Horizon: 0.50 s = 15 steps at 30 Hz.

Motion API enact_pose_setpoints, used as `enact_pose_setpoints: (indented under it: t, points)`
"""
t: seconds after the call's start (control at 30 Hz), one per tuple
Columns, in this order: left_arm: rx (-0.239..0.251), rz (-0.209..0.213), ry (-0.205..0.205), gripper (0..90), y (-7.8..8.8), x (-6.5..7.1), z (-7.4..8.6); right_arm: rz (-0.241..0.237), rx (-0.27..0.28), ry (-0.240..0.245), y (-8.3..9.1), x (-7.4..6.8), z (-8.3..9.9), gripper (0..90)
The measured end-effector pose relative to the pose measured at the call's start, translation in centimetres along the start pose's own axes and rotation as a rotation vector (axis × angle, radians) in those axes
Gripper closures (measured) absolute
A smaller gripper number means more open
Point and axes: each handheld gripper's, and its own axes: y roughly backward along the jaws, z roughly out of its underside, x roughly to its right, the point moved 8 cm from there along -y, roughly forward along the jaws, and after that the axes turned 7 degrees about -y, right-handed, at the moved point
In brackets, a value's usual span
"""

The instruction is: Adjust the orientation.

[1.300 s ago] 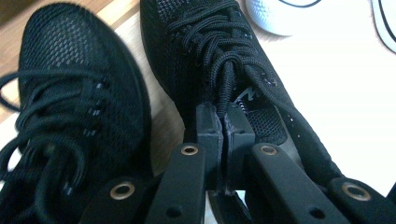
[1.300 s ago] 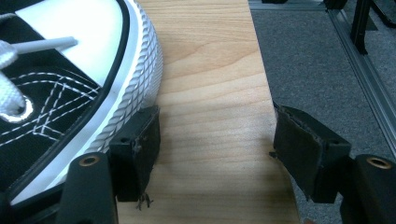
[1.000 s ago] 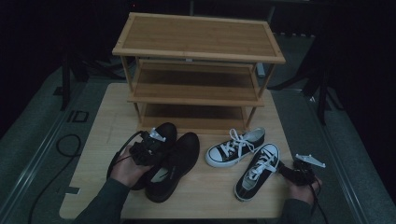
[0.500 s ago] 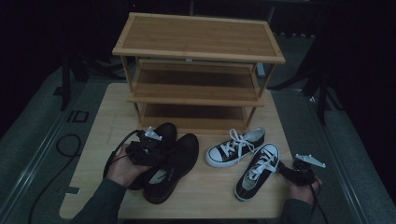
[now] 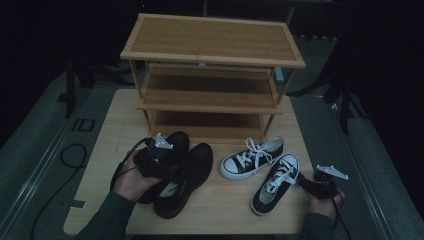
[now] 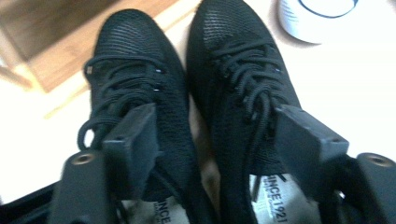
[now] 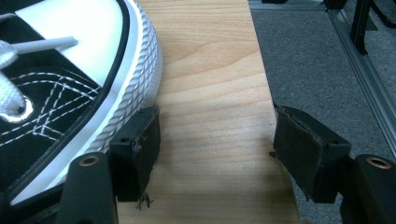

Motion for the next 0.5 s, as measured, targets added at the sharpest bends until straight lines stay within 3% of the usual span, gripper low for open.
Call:
enact_pose_setpoints:
  t: [0.17, 0.5]
  points:
    - [0.001, -0.024, 0.012, 19.8, 0.27, -0.25, 0.26, 0.000, 0.000, 0.000, 0.00, 0.00, 0.00, 31.4]
    - [0.005, -0.041, 0.034, 18.5, 0.59, -0.73, 0.88, 0.000, 0.000, 0.000, 0.00, 0.00, 0.00, 31.4]
